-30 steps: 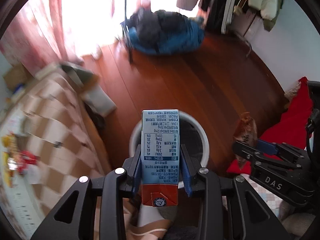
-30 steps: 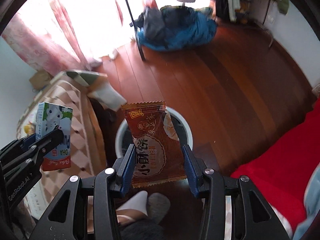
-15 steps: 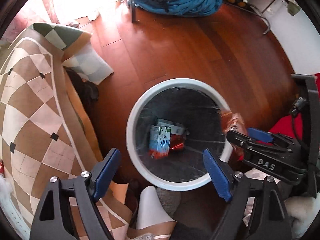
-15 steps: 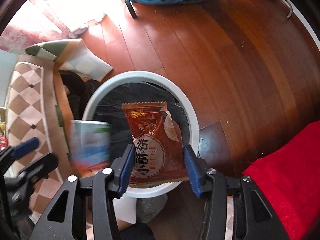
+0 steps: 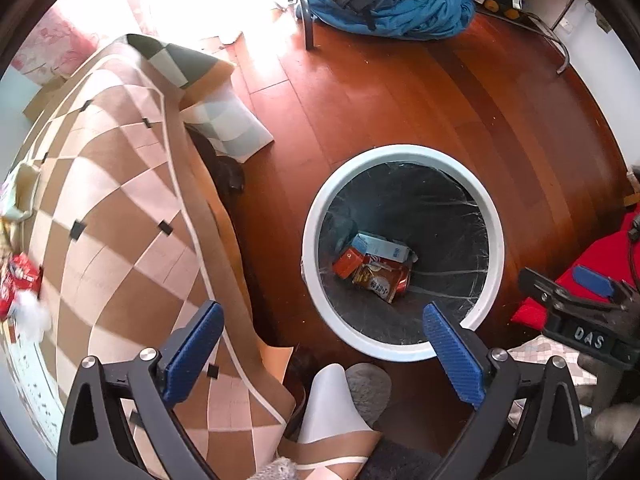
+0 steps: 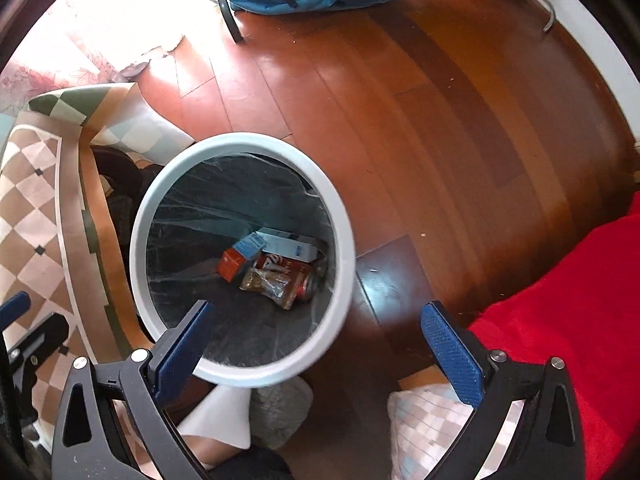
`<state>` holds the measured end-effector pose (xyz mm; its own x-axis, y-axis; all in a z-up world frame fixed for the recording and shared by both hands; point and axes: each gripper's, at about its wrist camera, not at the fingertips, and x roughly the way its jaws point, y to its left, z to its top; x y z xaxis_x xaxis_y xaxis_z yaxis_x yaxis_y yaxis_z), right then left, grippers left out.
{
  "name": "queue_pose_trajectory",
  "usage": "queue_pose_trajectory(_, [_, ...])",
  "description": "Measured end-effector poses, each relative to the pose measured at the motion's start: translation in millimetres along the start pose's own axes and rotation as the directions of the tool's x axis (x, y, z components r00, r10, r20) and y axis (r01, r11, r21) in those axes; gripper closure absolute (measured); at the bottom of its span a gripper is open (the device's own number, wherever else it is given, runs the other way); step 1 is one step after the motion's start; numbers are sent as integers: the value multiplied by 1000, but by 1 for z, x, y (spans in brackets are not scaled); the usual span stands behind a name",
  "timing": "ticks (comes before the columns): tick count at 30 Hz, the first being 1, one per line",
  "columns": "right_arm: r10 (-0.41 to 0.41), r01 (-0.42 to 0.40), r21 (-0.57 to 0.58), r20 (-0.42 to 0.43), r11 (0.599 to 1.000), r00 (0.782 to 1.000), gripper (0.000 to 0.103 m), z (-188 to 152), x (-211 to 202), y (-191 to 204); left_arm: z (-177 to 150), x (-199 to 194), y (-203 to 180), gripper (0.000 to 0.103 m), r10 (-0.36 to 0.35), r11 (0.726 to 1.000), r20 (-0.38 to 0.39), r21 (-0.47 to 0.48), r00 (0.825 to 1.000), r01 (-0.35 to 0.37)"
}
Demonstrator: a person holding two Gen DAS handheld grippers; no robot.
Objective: Collect trash
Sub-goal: 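Open both tools to drop the wrapper and carton into the bin, then move both tools back toward the table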
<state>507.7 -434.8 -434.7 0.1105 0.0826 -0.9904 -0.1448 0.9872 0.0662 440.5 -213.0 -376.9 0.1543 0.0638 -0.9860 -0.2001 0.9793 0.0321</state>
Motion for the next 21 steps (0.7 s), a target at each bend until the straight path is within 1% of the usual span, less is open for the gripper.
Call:
queue_pose_trajectory(8, [-19,19,-4,49,1000,999,0,-19,-42,5,-9,-29,-3,1,15,1000,49,3,999,-15])
queue_pose_trajectory(16, [-33,34,-14,115,999,993,0,-33,-95,13,-18,-67,0,1,2,1000,103,2,995,-2])
queue_pose_trajectory(21, [-28,31,-15,166,999,986,0,-44,-136,17,-25,-100,4,1,-20,1000,154,-4,988,21])
